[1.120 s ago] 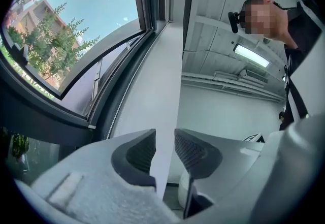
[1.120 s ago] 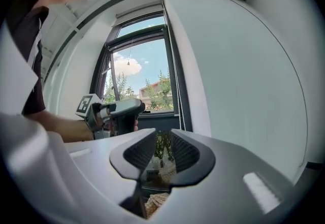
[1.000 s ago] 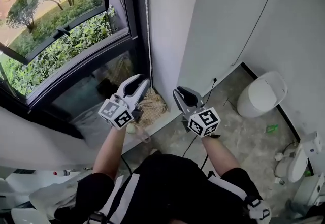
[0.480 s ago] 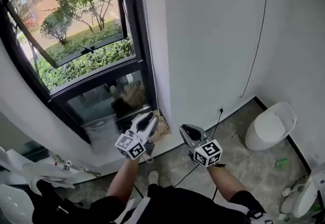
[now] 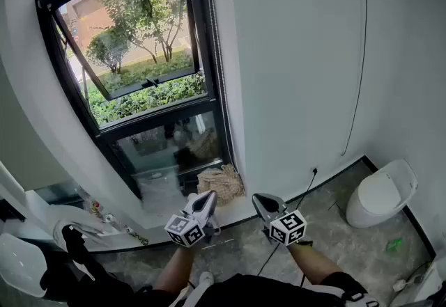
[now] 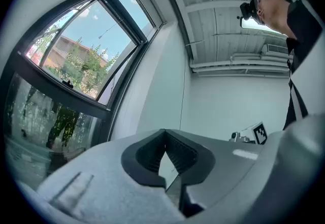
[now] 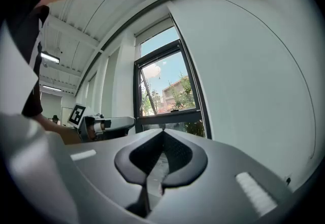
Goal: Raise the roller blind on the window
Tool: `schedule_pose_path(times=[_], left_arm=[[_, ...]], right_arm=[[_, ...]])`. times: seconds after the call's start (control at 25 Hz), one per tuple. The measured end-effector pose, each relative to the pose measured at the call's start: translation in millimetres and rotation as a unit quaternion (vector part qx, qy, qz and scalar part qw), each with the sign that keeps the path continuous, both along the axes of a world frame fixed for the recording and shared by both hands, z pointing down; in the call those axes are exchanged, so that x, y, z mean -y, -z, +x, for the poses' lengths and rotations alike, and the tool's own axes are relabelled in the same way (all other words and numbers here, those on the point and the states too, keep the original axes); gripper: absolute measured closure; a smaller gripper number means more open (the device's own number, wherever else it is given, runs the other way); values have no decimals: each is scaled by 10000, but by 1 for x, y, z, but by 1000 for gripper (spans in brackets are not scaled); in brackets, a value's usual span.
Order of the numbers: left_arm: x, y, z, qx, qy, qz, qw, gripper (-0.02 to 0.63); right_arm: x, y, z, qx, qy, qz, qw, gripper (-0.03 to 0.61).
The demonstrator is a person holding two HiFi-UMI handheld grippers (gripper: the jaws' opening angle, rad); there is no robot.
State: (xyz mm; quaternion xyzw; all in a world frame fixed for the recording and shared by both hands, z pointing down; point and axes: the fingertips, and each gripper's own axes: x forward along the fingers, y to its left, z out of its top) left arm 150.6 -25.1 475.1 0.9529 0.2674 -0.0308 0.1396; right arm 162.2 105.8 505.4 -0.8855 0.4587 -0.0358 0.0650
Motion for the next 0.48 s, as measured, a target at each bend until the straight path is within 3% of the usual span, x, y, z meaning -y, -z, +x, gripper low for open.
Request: schedule_pose_path(times=[0.48], left_arm=[[94,13,-50,-269,501,464,9973,614]], right_arm=[[55,-6,-25,0,-96,26,10000,575]])
